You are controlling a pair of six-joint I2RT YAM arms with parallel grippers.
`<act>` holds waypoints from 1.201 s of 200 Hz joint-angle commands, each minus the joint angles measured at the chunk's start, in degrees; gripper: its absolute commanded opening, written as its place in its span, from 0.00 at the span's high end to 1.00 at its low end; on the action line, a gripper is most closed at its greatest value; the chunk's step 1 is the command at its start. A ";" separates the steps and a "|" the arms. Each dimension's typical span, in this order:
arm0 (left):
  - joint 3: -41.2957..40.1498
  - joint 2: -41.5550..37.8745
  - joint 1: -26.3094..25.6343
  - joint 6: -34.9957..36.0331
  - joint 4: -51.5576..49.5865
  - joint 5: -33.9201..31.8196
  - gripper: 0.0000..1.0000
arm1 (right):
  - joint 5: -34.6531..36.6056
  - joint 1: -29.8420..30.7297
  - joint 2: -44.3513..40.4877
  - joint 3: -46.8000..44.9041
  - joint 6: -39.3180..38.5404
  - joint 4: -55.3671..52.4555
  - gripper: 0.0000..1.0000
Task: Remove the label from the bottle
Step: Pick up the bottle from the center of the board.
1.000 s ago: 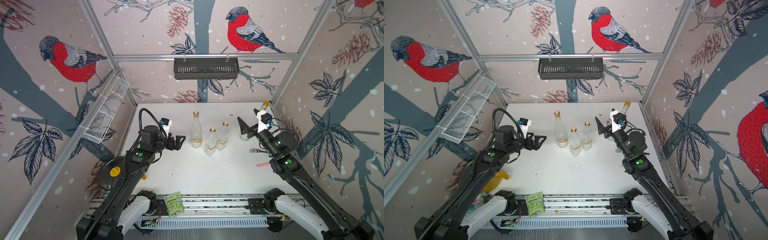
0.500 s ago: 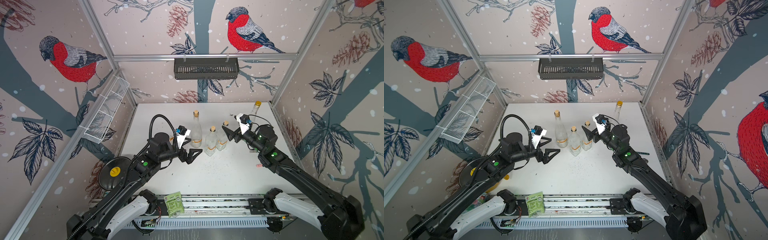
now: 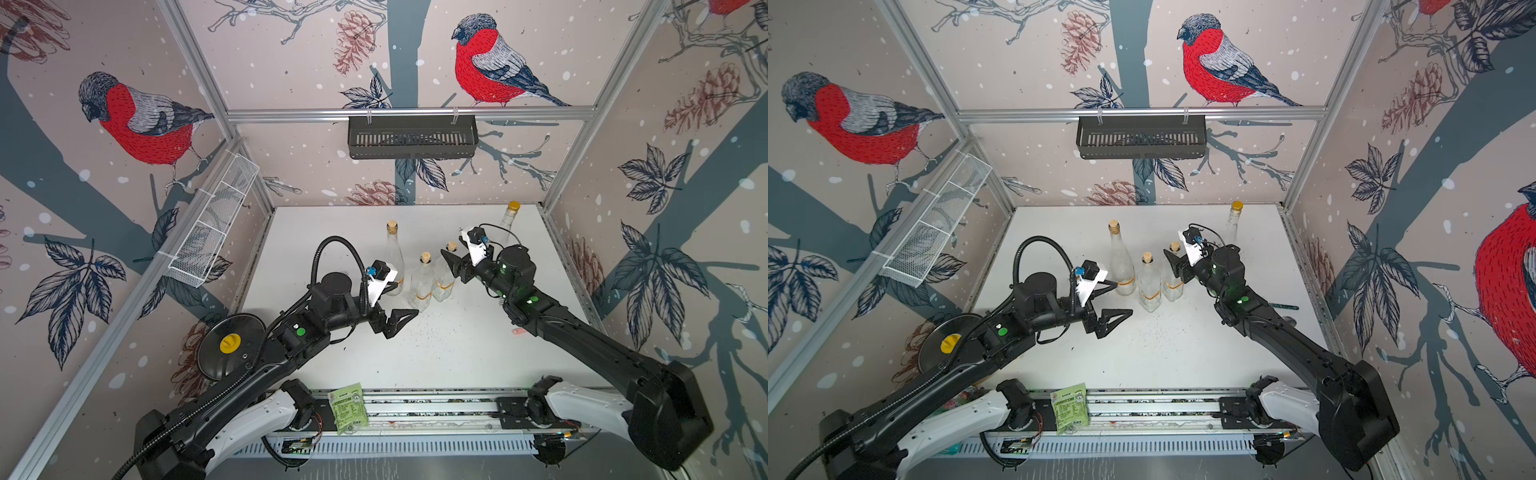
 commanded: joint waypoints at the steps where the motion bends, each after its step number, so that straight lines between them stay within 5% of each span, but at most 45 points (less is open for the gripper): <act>1: -0.21 -0.19 -0.34 0.90 4.01 -1.02 0.01 | -0.39 0.27 0.25 0.49 0.11 2.36 0.42; 99: -1.15 2.01 -4.96 1.98 7.29 -3.69 0.01 | 0.38 0.29 -2.21 0.29 -2.56 -1.86 0.77; 154: -5.45 1.06 -8.36 5.79 14.01 -4.94 0.01 | 3.53 1.62 -9.24 0.62 -1.12 -8.62 0.84; 240: -18.43 -3.96 -13.20 9.91 27.09 -7.79 0.01 | 9.10 15.04 -24.24 -2.64 3.08 -19.87 0.88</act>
